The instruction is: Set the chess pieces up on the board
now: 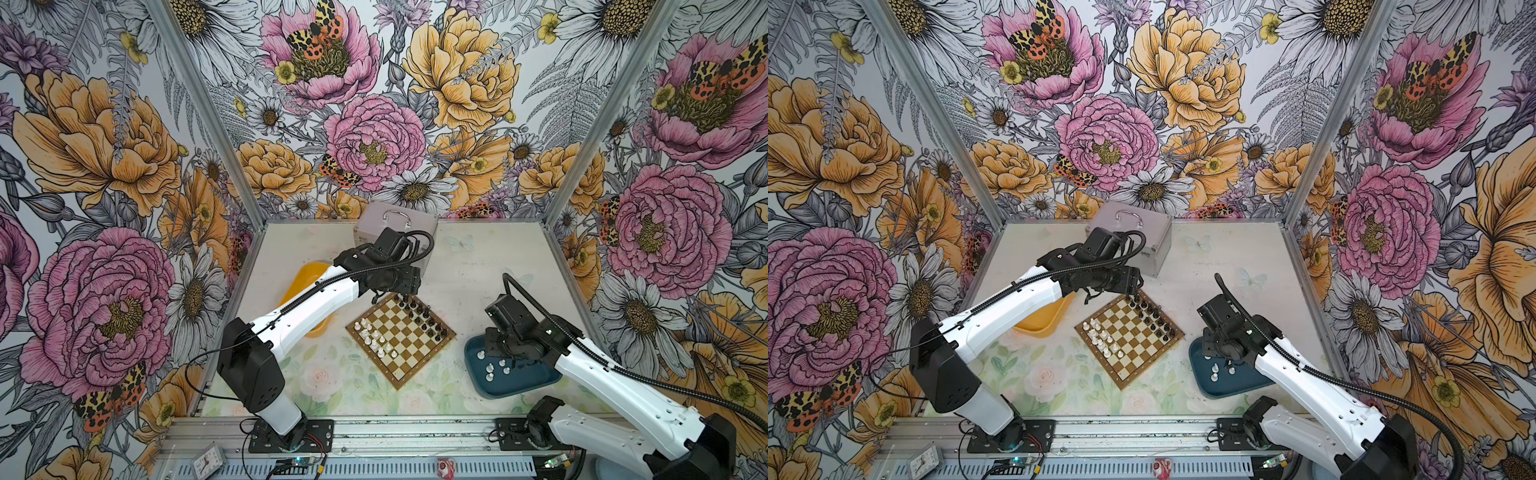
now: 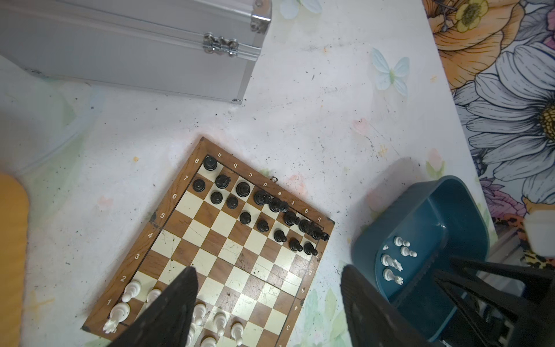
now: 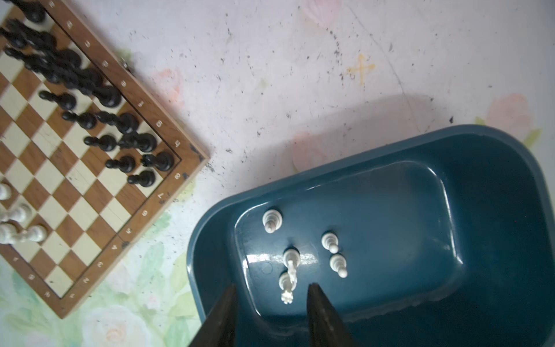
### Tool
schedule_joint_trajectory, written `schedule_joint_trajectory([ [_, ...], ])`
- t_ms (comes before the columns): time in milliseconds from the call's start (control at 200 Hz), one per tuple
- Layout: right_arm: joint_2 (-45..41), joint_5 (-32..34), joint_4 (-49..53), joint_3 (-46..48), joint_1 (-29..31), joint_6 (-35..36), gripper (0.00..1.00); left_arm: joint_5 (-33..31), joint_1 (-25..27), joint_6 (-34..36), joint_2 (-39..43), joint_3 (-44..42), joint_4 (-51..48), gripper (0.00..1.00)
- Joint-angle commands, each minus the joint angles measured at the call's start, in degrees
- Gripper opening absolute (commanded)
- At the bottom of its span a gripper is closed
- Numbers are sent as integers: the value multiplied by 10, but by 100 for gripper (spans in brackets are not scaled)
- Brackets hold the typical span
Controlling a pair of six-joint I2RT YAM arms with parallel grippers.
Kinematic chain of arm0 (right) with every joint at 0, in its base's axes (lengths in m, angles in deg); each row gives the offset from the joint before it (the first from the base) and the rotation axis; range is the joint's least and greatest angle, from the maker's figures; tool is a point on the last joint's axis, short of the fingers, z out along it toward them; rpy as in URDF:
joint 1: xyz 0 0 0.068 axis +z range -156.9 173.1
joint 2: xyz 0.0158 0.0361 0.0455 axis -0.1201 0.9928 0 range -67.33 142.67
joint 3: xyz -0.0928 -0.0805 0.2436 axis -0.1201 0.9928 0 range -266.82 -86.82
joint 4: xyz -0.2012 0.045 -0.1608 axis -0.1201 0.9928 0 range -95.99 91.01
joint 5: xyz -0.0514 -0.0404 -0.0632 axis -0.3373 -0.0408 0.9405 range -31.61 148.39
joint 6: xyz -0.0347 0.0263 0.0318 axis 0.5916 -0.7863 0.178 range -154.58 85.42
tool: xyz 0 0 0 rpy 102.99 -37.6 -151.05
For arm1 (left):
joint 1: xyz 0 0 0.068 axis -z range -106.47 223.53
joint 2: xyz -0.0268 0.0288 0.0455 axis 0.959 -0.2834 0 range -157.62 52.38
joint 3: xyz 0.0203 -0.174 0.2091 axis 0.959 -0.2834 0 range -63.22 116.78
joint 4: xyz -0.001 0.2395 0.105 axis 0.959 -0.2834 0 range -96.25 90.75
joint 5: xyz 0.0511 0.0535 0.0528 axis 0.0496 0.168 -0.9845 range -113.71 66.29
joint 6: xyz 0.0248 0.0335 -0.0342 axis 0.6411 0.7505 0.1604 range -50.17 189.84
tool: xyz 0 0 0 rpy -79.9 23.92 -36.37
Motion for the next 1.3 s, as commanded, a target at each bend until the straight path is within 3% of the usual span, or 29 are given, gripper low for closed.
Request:
schedule_joint_trajectory([
  [0, 2, 8, -11, 11, -6, -25, 35, 16, 3, 10, 33, -15, 24, 87],
  [215, 37, -6, -33, 26, -9, -33, 48, -30, -1, 7, 85, -45, 24, 91],
  [240, 39, -6, -38, 27, -10, -34, 48, -38, -1, 7, 92, -48, 24, 98],
  [275, 44, -9, -44, 28, -11, -35, 48, -55, -1, 6, 102, -52, 24, 99],
  [545, 100, -32, -82, 32, -21, -30, 38, -100, -26, 2, 181, -102, 46, 99],
  [645, 121, -39, -92, 32, -25, -30, 27, -96, -44, 0, 198, -116, 49, 99],
  [1296, 146, -79, -138, 72, -54, -27, 27, -70, -81, 3, 194, -121, 48, 99],
])
